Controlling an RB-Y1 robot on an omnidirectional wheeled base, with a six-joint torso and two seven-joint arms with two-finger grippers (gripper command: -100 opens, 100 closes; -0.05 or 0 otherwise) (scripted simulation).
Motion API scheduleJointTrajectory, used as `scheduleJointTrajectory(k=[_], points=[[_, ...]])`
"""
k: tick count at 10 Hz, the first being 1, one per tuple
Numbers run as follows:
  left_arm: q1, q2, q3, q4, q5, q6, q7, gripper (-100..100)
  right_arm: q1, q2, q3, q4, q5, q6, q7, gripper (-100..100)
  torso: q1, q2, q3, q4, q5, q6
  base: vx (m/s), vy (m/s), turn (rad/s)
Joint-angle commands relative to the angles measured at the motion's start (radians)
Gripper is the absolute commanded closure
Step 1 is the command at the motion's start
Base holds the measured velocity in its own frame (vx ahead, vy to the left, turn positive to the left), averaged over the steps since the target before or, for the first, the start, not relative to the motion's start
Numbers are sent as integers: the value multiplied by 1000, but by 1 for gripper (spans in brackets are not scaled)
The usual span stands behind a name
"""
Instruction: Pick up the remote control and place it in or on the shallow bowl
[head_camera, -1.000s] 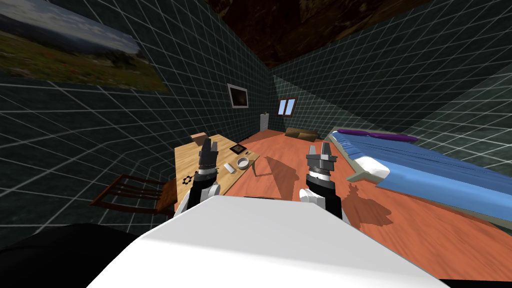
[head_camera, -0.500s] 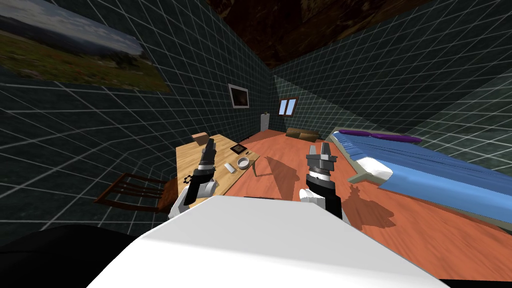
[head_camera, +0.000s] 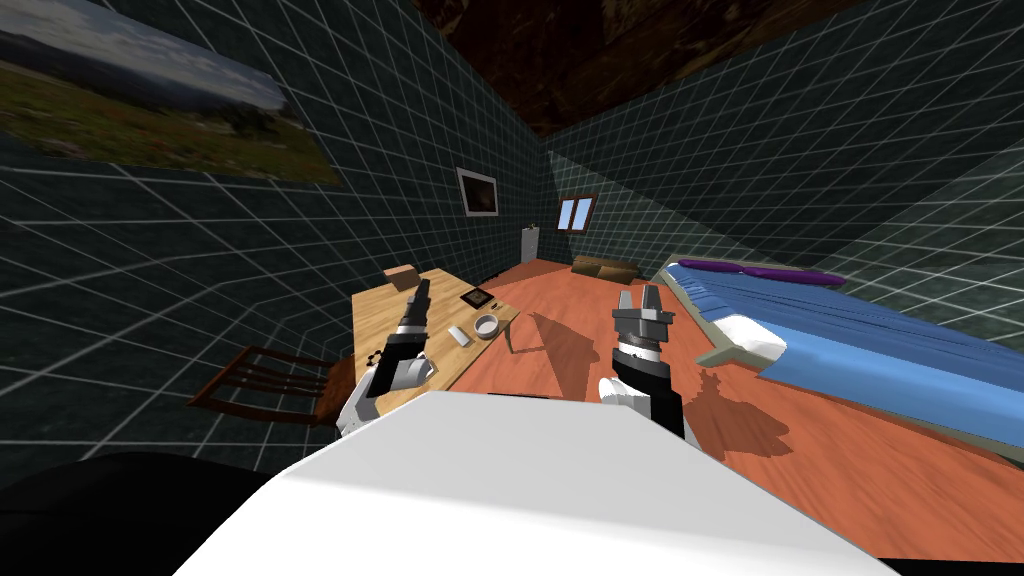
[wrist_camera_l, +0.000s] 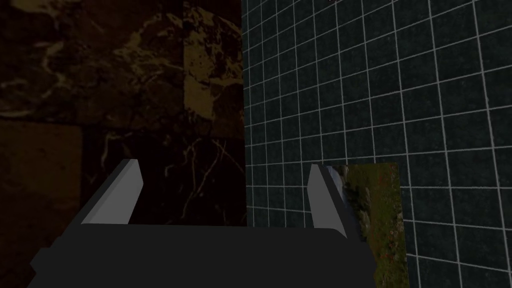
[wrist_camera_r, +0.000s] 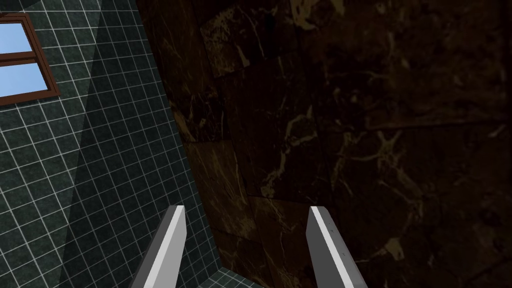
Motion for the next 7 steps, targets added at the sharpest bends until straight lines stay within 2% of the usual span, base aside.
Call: scheduleJointTrajectory(k=[1,2,3,4,5,6,7], points=[[-20,13,29,46,21,50,-32,-100,0,0,0,0,0,0,0,0,0,0,0,0,0,0,9,-5,-8],[-37,22,52,74,39,75,-62,-100,0,0,0,0,0,0,0,0,0,0,0,0,0,0,17,-8,-16],[-37,22,52,79,39,100,-64,-100,0,0,0,0,0,0,0,0,0,-1,0,0,0,0,15,-3,-7],[-54,30,74,114,59,133,-96,-100,0,0,0,0,0,0,0,0,0,-1,0,0,0,0,14,-6,-21],[-54,30,74,114,59,153,-96,-100,0,0,0,0,0,0,0,0,0,-1,0,0,0,0,11,-4,-8],[-70,39,95,148,80,196,-130,-100,0,0,0,0,0,0,0,0,0,-1,0,0,0,0,16,-7,-30],[-70,39,95,151,80,207,-130,-100,0,0,0,0,0,0,0,0,0,-1,0,0,0,0,15,-6,-14]])
